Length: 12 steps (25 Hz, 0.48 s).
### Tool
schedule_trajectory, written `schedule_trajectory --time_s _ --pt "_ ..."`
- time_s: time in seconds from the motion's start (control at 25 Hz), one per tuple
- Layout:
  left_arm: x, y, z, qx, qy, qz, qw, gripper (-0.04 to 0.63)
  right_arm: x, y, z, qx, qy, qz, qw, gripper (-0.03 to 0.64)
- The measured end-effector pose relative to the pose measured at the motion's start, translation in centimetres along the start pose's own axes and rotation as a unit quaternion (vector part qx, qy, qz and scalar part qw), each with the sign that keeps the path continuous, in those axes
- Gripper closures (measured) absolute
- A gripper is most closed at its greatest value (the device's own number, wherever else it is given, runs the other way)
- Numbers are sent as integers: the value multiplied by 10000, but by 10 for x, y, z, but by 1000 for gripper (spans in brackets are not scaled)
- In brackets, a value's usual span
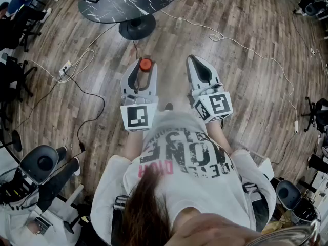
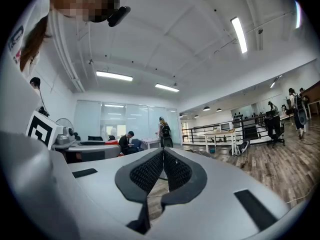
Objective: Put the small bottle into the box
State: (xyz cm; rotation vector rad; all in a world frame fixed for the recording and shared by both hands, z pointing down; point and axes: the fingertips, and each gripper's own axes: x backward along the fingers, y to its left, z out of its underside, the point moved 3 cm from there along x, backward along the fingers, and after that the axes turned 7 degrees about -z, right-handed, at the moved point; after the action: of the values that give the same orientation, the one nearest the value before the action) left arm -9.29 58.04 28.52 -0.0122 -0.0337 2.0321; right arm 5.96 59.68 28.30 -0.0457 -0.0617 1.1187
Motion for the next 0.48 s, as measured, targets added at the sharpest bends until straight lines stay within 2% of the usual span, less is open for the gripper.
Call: schedule_trajectory --time_s 0.48 --pt "-2 -10 -5 -30 -91 -11 10000 449 10 -7 -5 -36 -55 -62 10000 615"
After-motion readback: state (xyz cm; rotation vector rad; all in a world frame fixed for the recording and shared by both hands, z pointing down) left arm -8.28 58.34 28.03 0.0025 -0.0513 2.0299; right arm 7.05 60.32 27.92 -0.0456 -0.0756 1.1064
